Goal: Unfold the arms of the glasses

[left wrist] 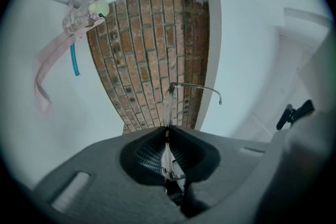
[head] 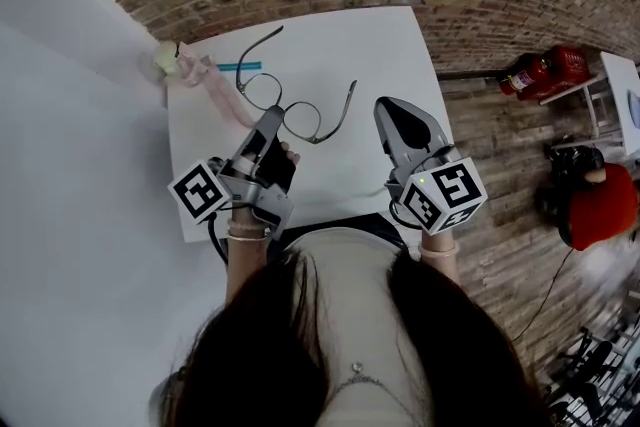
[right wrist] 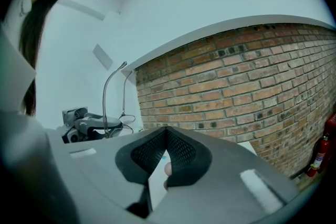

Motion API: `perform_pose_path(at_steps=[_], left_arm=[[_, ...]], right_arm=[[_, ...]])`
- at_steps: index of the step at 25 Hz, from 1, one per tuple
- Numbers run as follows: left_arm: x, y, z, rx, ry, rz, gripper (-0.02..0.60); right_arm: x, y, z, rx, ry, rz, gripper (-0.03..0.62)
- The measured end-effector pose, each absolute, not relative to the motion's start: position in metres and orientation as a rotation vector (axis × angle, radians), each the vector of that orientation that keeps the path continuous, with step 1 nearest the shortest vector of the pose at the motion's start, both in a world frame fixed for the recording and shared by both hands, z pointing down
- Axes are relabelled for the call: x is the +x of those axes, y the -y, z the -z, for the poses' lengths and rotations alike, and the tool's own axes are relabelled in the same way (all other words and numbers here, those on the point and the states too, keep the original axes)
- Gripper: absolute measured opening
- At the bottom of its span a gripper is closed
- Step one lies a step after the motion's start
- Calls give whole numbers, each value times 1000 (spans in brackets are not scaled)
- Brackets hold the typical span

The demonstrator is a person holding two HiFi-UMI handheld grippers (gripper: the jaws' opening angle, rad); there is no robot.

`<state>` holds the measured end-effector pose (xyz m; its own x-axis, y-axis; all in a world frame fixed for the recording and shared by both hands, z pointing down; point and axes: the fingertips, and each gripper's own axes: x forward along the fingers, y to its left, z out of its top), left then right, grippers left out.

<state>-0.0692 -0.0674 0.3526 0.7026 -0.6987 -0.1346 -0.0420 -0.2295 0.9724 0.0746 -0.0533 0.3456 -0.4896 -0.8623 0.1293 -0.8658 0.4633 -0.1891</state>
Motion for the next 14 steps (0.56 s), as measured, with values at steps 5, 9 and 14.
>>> perform_pose_path(at_steps=[5,9,14], left_arm=[[-67,67,-354,1718,591,677,21],[-62,69,-352,1723,582,677,21],[-52,70,-349,1723,576,675,21]], right_arm=[[73,53,-347,1571,2680,-352,3],[75,54,-345,1568,2687,-342,3],[83,54,-342,1565,2689,-344,3]])
